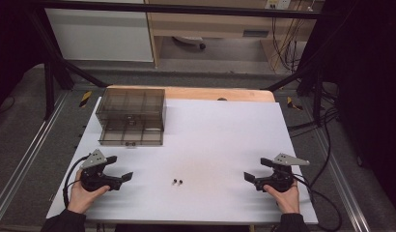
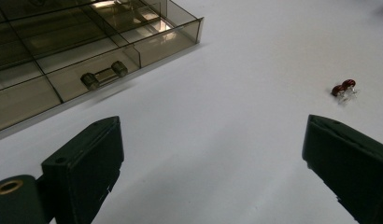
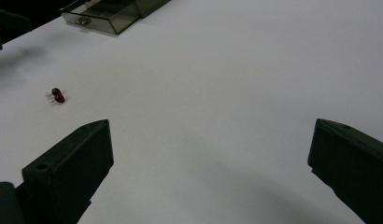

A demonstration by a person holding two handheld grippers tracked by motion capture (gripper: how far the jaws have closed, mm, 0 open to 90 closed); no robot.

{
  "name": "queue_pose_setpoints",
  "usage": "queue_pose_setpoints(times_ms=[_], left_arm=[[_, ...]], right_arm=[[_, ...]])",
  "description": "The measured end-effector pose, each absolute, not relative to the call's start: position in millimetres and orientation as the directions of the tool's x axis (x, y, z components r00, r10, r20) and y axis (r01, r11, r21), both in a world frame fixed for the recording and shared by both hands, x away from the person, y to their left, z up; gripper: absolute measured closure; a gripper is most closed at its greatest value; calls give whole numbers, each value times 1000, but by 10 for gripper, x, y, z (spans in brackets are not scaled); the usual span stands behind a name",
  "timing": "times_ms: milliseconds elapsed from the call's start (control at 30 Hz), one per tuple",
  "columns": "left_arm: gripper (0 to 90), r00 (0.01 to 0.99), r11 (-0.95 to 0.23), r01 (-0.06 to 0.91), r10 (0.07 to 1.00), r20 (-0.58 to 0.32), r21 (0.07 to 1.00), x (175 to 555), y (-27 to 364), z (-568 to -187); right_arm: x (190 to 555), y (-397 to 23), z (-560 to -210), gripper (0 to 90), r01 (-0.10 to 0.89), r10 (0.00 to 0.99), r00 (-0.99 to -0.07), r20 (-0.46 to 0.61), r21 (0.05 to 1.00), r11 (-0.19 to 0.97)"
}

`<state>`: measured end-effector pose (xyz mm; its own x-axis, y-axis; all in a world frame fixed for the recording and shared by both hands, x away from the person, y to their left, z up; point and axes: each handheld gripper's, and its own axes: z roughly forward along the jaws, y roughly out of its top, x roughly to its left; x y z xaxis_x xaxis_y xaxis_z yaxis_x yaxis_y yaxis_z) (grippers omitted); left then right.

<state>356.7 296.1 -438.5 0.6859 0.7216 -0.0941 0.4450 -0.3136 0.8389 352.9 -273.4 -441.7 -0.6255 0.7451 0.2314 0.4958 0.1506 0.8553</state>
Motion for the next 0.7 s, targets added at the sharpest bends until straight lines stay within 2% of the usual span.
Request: queue_pose_setpoints(times_ms=[700], left_arm=[[61,699,-330,444,710,-91,833,3545,2782,-4343]], right_arm=[[3530,-2730,-4444,6,517,744,-625,236,839,168]])
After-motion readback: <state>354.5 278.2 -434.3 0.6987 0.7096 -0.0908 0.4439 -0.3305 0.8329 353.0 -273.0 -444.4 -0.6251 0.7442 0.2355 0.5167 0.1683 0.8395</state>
